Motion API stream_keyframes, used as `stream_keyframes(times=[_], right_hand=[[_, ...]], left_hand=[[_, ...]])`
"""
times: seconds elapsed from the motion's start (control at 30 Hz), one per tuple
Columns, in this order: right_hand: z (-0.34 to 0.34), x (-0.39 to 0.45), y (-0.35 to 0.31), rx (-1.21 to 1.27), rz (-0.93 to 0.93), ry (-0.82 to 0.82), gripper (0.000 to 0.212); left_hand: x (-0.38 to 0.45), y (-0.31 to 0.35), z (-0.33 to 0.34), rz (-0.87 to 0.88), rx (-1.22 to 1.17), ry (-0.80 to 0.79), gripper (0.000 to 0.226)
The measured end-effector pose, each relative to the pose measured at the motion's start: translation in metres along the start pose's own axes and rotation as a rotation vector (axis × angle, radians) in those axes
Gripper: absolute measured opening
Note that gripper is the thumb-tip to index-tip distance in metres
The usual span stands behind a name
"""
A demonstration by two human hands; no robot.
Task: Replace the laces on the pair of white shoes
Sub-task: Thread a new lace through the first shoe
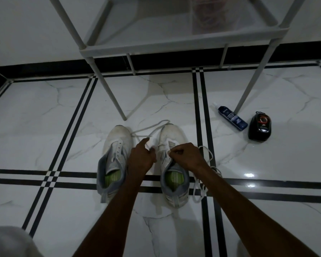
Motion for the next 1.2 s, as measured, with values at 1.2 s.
stream_keyframes(times=[1.2], right_hand=[[-0.023, 0.054, -0.084, 0.148, -0.054, 0.182, 0.033]], left_hand=[[-0.003, 0.025, -0.098, 0.072, -0.021, 0.043, 0.042]])
Point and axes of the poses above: each hand's wrist, its own x-axis towards the middle knuckle, its own z-axis out of the palm, y = z × x, the point moved 8 cm from there along x, towards the middle knuckle, and after that the axes turned 8 degrees about z, right-handed, at the moved point
